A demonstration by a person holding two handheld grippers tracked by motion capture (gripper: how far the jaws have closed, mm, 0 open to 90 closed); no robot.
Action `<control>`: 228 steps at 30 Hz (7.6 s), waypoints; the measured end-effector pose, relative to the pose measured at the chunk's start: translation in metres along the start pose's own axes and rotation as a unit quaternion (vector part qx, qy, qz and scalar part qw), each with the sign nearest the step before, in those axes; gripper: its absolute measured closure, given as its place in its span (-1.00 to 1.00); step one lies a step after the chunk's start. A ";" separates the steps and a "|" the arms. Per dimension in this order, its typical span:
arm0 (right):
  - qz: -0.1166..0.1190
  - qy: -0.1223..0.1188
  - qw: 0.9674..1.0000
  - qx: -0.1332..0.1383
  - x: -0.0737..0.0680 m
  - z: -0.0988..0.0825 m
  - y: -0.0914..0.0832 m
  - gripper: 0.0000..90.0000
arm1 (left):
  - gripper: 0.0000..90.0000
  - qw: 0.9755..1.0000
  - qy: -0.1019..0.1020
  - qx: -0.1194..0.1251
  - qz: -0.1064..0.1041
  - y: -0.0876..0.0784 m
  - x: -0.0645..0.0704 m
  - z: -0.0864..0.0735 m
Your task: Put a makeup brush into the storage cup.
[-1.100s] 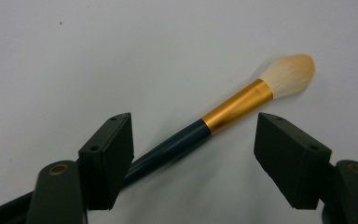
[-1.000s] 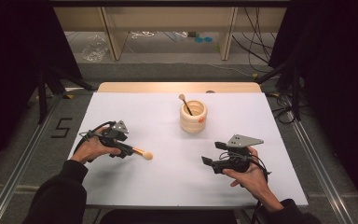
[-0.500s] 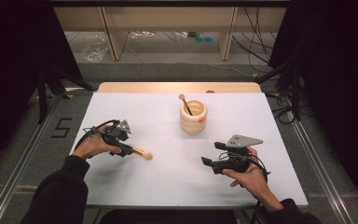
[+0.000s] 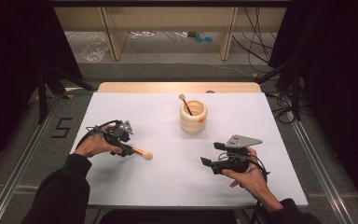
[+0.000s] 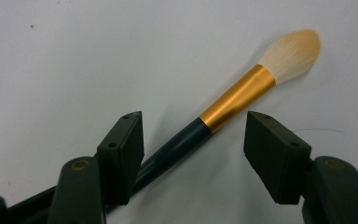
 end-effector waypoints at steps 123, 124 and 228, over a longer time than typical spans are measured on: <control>0.001 0.034 0.999 0.034 0.006 0.013 0.004 -0.47 | 0.74 0.947 -0.145 0.267 -0.107 -0.056 0.070 0.045; 0.004 0.033 0.999 0.042 0.006 0.015 0.004 -0.47 | 0.74 0.945 -0.146 0.273 -0.109 -0.057 0.071 0.046; 0.152 0.050 0.974 0.158 -0.037 0.076 0.048 0.73 | 0.50 0.924 -0.123 0.321 -0.169 -0.041 0.138 0.083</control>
Point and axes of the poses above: each handheld gripper's, and its own axes: y roughly forward along the jaws, z roughly out of its top, x roughly to its right, the point moved 5 cm from there along y, roughly forward along the jaws, and after that the axes turned 9 degrees about -y, right-handed, at the moved point
